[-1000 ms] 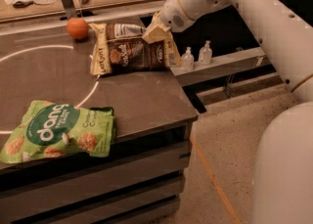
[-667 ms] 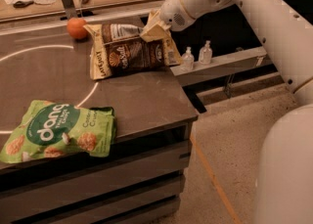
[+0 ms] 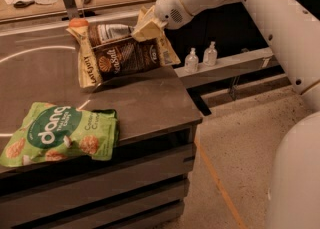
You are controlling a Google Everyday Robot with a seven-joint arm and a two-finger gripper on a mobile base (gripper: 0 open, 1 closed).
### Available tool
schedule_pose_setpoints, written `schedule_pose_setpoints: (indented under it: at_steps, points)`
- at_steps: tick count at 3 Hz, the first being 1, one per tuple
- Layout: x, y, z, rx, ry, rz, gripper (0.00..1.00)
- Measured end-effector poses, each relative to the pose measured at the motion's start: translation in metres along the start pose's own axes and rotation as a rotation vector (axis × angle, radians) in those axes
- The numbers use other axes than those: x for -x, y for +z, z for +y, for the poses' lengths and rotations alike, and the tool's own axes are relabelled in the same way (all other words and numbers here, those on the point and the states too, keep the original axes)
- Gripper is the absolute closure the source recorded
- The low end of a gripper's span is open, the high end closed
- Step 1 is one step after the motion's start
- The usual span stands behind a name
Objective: Move brown chip bag near green rice chip bag
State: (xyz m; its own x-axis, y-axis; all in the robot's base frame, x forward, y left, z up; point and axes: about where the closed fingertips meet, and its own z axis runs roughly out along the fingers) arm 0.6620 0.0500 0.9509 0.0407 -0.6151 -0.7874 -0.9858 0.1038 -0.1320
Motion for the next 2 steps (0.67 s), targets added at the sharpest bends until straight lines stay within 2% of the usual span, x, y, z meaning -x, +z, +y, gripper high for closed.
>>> schedule_pose_setpoints:
  at_steps: [2]
  points:
    - [0.027,0.005,0.035,0.060,-0.005,-0.023,1.00]
